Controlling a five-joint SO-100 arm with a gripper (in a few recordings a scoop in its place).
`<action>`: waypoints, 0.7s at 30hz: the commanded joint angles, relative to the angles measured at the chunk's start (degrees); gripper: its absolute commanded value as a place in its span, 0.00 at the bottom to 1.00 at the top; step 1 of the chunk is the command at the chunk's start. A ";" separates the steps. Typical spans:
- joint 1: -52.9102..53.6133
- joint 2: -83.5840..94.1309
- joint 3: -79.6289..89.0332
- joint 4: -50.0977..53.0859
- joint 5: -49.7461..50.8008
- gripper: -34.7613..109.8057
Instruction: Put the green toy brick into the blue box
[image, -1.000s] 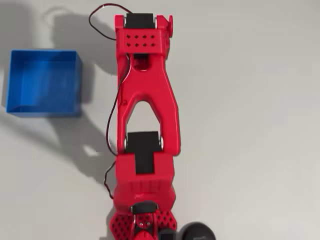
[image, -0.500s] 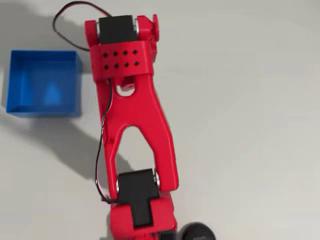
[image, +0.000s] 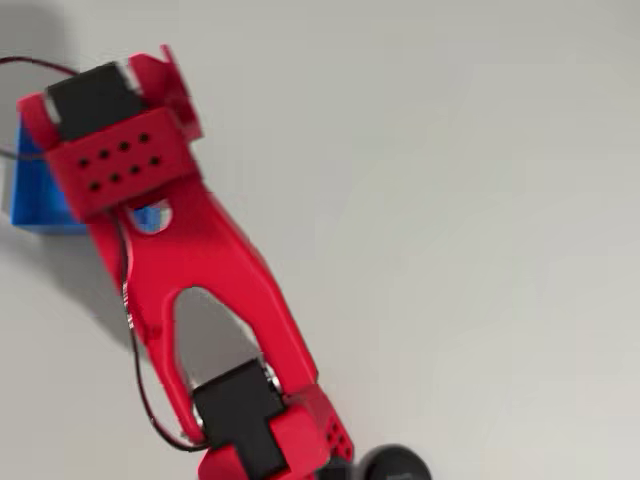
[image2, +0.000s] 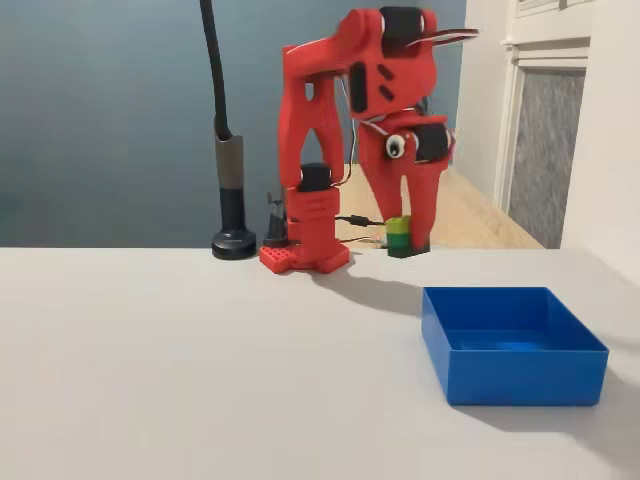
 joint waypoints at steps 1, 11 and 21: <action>-5.71 5.54 -4.92 0.62 0.35 0.24; -10.63 5.27 -5.10 0.09 1.85 0.24; -10.28 -1.49 -5.36 -6.33 1.32 0.24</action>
